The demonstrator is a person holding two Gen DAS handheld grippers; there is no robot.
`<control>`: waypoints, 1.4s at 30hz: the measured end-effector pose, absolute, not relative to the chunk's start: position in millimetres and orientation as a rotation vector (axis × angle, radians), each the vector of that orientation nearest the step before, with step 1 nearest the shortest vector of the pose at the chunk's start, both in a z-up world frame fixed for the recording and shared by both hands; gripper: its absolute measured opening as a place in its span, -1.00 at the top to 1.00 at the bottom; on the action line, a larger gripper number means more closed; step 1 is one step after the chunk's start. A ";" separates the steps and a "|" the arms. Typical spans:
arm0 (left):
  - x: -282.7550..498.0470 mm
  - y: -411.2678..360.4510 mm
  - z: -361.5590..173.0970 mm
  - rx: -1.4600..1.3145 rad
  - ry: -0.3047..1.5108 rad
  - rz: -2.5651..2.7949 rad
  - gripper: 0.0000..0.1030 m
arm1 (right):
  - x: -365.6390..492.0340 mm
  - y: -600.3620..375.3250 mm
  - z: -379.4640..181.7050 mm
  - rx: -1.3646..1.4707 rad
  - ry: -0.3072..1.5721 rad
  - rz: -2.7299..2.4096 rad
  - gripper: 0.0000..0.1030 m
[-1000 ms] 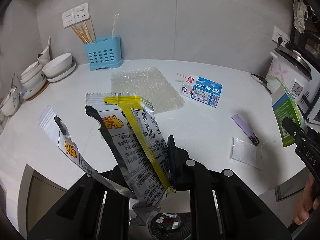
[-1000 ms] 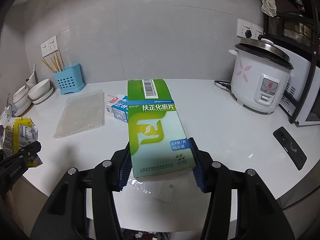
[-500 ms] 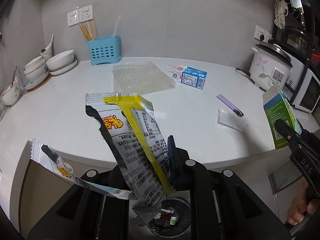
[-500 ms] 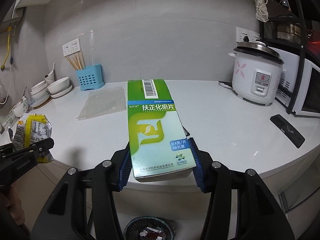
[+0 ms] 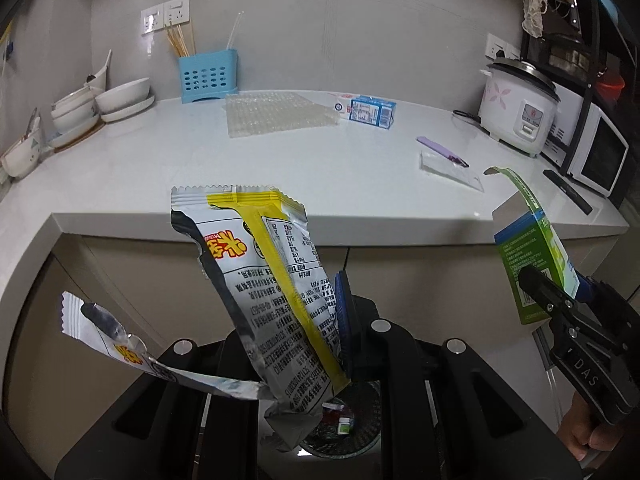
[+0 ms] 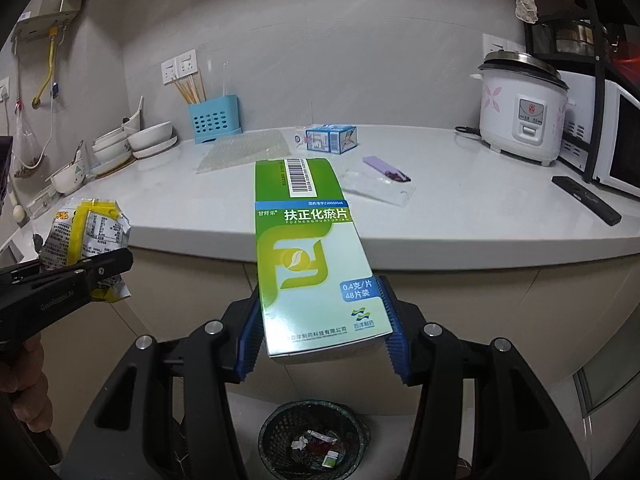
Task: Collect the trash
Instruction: 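Carry the snack packet with the left tool while the right tool carries the medicine box over the bin, then open the left tool to drop the packet while the right tool opens to drop the box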
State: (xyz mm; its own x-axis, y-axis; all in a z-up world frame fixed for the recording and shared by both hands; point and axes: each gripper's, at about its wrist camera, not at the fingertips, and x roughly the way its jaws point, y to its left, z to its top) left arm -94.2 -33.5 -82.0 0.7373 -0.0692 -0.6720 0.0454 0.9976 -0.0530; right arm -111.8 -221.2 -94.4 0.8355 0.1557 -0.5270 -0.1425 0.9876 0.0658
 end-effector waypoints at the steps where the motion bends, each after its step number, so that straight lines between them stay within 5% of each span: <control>1: -97.4 -34.2 -90.0 -0.036 0.742 -0.071 0.70 | -116.0 -219.4 -101.8 0.023 0.568 0.168 0.04; 16: -106.2 -32.4 -262.5 -0.079 0.915 -0.089 0.70 | -144.1 -207.1 -271.4 0.050 0.798 0.180 0.04; 42: -26.3 -47.5 -525.4 -0.105 1.304 -0.118 0.70 | -42.7 -200.5 -518.0 0.032 1.306 0.049 0.04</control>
State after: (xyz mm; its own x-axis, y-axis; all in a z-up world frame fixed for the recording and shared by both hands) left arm -26.3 -47.5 -525.4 0.2589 -0.1461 -0.9548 0.0276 0.9892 -0.1439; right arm -42.7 -200.5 -518.0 0.2611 0.0547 -0.9638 -0.0182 0.9985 0.0517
